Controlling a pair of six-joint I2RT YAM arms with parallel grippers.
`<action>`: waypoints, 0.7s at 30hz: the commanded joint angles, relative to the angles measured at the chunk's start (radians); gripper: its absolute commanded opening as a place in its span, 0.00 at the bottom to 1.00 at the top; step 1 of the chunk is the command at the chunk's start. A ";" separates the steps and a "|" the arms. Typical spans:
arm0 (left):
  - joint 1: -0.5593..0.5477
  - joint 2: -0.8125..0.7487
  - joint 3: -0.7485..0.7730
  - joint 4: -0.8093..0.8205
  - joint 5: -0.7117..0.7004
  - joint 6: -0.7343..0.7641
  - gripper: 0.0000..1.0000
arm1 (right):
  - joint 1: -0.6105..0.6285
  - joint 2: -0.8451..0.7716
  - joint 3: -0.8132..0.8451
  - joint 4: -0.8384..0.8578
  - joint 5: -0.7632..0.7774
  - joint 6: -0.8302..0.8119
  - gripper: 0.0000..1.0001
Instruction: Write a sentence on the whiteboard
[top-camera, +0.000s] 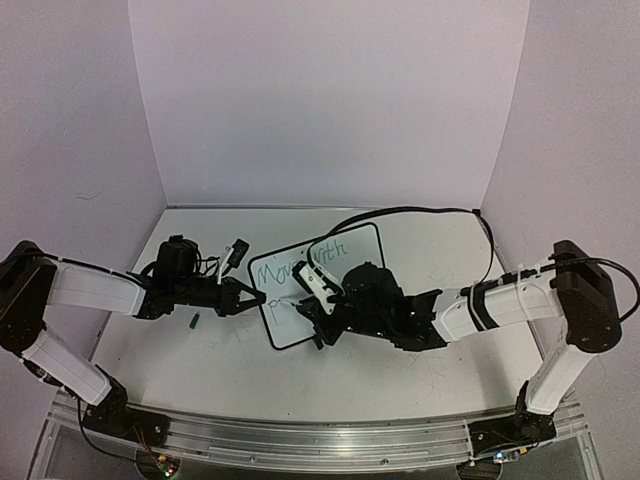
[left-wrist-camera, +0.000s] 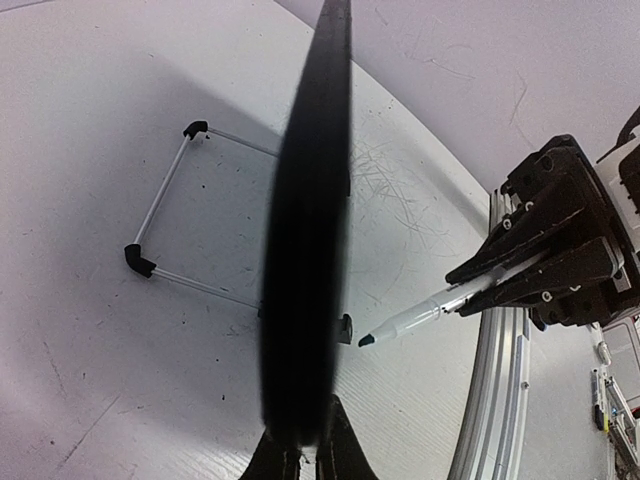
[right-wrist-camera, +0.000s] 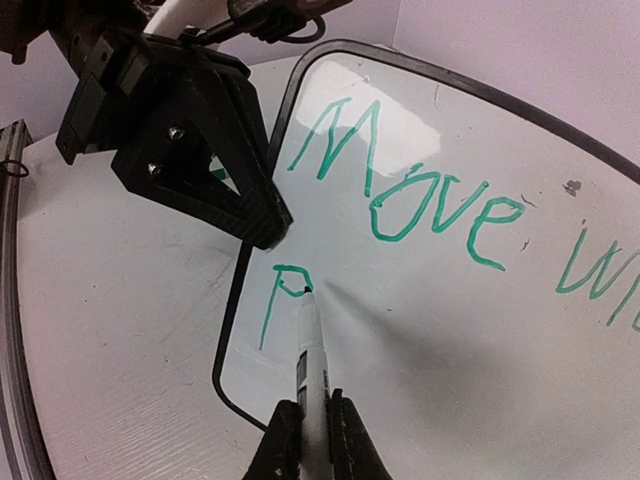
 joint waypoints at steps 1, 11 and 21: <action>0.001 -0.007 0.017 -0.032 -0.056 0.056 0.00 | 0.004 0.016 0.047 0.017 0.002 -0.008 0.00; 0.002 -0.017 0.016 -0.033 -0.054 0.056 0.00 | 0.003 0.043 0.072 -0.007 0.076 0.011 0.00; 0.002 -0.012 0.020 -0.035 -0.053 0.057 0.00 | 0.004 0.054 0.064 -0.027 0.069 0.015 0.00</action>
